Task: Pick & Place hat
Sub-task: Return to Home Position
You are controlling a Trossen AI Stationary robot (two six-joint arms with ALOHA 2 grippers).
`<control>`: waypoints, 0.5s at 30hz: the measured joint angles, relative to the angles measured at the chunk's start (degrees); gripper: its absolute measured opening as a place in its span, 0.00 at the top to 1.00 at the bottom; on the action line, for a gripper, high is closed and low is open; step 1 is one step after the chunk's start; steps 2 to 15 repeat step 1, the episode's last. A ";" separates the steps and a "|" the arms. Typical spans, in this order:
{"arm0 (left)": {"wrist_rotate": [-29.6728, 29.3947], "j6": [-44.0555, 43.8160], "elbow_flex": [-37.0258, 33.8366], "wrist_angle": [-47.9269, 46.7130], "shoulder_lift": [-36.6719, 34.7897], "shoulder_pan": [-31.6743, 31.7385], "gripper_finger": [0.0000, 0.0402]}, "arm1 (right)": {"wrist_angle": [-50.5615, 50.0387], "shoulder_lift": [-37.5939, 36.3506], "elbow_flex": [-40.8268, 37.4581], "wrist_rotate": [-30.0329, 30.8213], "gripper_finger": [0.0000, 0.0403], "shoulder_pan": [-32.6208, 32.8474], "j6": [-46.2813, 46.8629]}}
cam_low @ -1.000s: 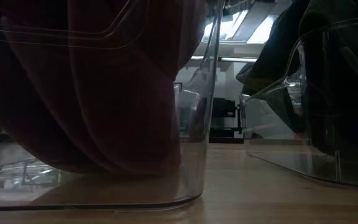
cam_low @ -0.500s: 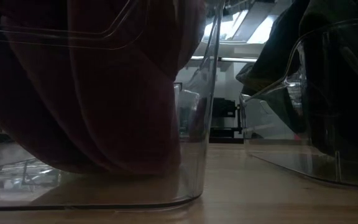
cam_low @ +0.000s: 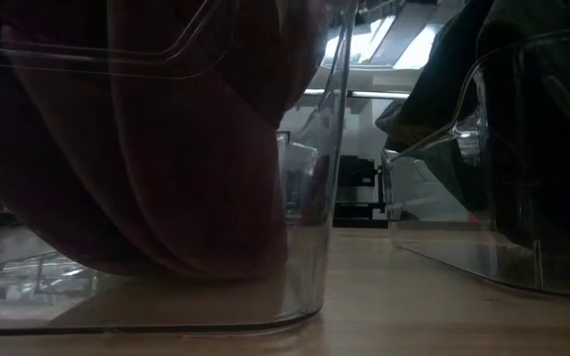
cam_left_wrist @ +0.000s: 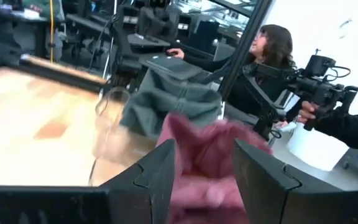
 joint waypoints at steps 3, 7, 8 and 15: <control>0.16 -0.59 -2.43 1.76 -0.80 0.09 0.62 | -0.55 -1.89 -1.15 0.02 0.62 0.00 0.00; 0.16 -0.59 -2.43 1.76 -0.80 0.09 0.62 | -0.55 -1.89 -1.15 0.02 0.62 0.00 0.00; 0.16 -0.59 -2.43 1.76 -0.80 0.09 0.62 | -0.55 -1.89 -1.15 0.02 0.62 0.00 0.00; 0.16 -0.59 -2.43 1.76 -0.80 0.09 0.62 | -0.55 -1.89 -1.15 0.02 0.62 0.00 0.00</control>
